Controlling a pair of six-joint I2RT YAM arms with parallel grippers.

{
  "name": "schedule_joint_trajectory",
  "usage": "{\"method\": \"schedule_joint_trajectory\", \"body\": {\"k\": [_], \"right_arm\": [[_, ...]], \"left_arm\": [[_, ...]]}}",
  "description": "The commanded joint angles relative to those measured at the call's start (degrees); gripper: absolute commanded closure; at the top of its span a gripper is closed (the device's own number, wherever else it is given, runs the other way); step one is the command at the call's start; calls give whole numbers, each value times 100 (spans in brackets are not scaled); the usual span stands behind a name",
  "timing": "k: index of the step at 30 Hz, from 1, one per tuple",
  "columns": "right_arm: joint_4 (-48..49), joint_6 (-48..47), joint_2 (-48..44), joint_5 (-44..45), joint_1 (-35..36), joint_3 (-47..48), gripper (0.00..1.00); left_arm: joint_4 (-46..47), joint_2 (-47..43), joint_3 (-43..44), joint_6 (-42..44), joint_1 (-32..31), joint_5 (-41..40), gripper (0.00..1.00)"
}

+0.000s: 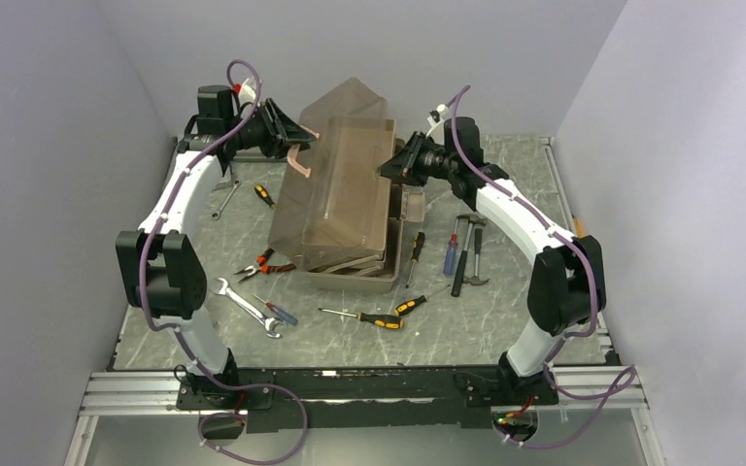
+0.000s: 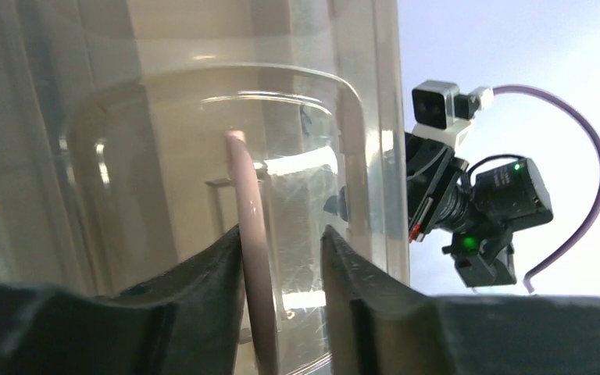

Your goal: Pack the tool kit

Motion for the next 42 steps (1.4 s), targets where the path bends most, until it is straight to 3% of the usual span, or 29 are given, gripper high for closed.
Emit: {"method": "schedule_joint_trajectory", "body": {"k": [1,5,11,19,34,42], "right_arm": [[865,166,-166,-460,210,395,83],[901,184,-141,-455,225,406,83],[913,184,-35,-486,263,425,82],[1026,228,38,-497,287,373,82],[885,175,155,-534,338,706,81],[916,245,334,-570,464,948,80]], "left_arm": [[66,-450,80,304,11,271,50],[-163,-491,18,528,66,172,36],[-443,-529,-20,787,116,9,36],[-1407,-606,572,1476,301,-499,23],[-2755,-757,1604,2377,487,-1719,20],[-2771,-964,1767,2381,373,-1341,18]]}}
